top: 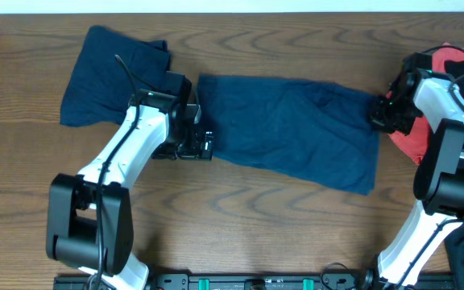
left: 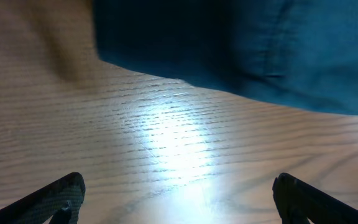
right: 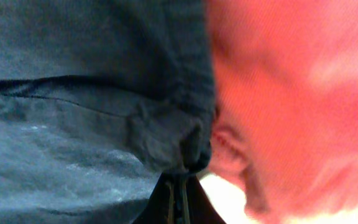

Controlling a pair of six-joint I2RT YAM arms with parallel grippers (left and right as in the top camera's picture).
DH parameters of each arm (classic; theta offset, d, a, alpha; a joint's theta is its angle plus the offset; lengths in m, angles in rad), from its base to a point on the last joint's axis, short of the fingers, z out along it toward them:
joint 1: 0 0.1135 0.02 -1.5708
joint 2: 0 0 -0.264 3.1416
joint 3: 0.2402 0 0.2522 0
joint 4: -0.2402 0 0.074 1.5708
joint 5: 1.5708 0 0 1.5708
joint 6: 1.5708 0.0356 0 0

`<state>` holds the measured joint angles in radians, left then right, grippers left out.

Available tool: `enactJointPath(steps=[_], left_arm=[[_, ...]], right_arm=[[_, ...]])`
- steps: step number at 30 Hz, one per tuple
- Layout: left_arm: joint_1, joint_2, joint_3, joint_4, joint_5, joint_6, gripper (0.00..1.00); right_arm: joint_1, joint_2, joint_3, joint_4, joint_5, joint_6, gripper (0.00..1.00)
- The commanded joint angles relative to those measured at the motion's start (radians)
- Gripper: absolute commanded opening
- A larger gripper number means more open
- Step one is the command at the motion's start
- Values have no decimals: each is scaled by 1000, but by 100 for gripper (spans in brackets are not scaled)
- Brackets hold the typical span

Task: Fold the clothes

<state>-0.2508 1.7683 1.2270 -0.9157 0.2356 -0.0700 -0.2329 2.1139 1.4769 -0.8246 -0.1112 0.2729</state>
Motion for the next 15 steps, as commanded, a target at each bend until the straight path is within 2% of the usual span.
enactJointPath(steps=[1,7,9,12,15], left_arm=[[-1,23,21,-2,-13,17,98],[-1,27,21,-2,-13,17,98],[-1,27,21,-1,-11,12,98],[-1,27,21,23,-7,6,98],[-1,27,21,76,41,6,98]], right_arm=[[-70,-21,4,63,-12,-30,1],[-148,-22,4,134,-167,-93,1],[-162,-22,4,132,-267,-153,11],[-171,-22,4,114,-332,-163,30],[-175,-22,4,81,-335,-163,34]])
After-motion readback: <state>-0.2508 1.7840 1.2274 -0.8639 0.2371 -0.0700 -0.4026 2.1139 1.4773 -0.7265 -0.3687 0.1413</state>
